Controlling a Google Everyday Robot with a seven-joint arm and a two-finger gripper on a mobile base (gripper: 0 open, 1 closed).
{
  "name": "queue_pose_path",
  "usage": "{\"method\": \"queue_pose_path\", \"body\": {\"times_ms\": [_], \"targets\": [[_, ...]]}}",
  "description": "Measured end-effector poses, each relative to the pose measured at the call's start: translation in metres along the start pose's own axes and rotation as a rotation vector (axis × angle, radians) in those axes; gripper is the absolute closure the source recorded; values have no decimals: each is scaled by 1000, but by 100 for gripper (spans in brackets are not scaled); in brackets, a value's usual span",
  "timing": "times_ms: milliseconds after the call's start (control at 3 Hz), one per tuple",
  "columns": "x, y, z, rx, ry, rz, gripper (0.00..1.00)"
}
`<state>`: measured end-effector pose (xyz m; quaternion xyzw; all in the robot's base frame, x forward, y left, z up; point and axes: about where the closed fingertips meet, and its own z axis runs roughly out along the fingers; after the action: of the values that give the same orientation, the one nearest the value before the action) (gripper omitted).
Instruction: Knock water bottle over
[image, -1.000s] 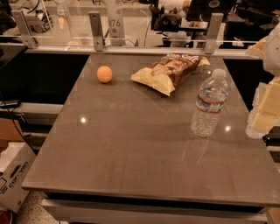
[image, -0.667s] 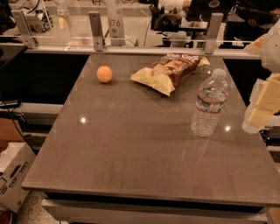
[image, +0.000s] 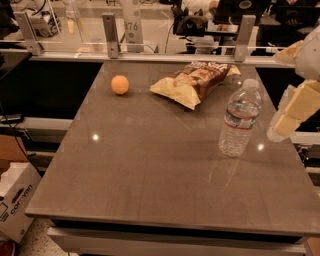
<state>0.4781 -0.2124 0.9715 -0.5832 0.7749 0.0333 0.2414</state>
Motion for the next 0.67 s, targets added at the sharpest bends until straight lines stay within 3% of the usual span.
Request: {"method": "queue_pose_path", "body": {"times_ms": [667], "targets": [[0, -3, 18, -29, -150, 43, 0]]}}
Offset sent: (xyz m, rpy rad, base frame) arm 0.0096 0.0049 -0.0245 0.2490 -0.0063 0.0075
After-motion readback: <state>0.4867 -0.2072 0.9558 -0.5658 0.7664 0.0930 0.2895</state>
